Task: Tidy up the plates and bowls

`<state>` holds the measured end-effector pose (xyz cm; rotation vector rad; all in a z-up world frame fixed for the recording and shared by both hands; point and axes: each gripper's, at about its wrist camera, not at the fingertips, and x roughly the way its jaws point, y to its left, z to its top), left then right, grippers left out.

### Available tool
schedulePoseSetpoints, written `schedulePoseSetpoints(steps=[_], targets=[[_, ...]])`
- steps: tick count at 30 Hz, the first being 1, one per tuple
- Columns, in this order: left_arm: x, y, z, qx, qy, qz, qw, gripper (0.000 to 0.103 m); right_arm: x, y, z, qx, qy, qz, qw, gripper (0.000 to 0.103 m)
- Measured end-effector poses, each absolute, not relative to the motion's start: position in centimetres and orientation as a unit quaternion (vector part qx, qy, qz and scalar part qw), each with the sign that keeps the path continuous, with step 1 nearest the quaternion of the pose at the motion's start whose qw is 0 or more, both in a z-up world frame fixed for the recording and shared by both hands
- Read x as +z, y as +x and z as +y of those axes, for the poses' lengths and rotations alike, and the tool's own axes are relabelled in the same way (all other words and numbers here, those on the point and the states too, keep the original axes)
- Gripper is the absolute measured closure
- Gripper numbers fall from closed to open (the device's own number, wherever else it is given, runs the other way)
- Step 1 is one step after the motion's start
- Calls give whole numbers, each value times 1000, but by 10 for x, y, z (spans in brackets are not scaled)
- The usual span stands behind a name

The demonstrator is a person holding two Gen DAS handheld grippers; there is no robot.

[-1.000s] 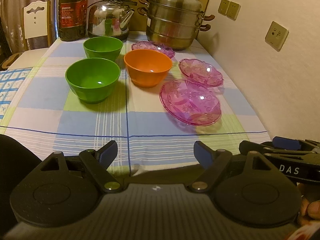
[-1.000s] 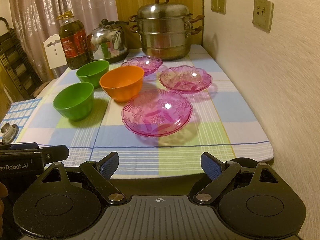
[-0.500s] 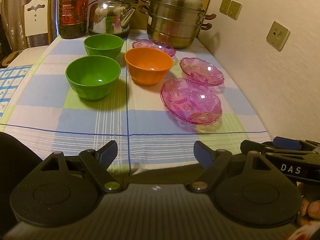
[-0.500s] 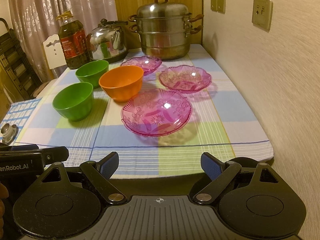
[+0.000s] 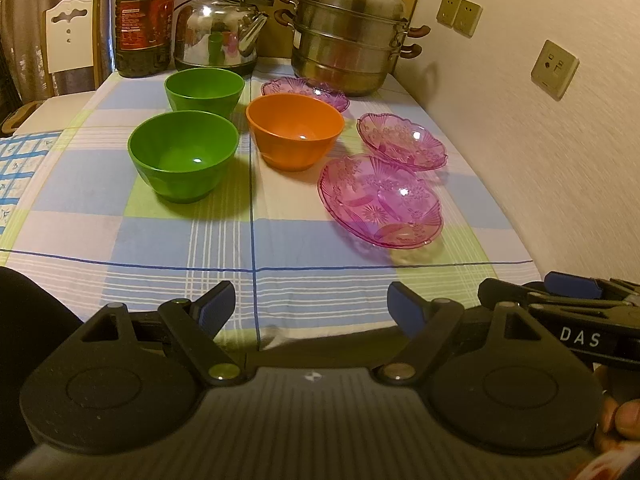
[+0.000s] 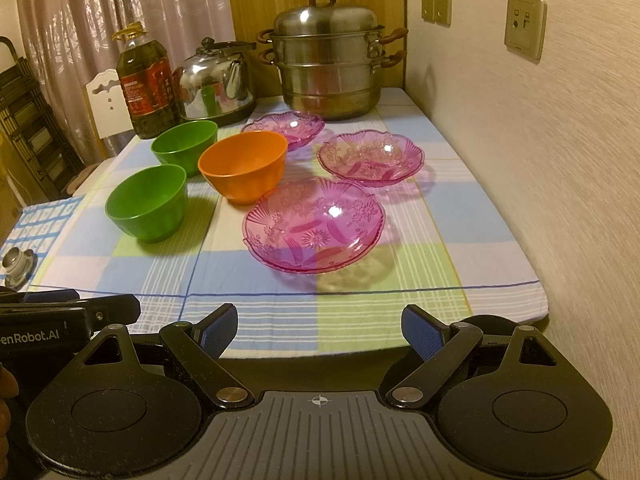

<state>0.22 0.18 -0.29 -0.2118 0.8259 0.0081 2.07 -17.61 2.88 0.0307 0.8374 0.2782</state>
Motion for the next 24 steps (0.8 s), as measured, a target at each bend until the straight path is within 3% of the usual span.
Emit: schedulePoseSetpoints(steps=[24], targets=[[-5,3,-2,3,-104,401,910,22,25,20,-175,133,17,407,904,14]])
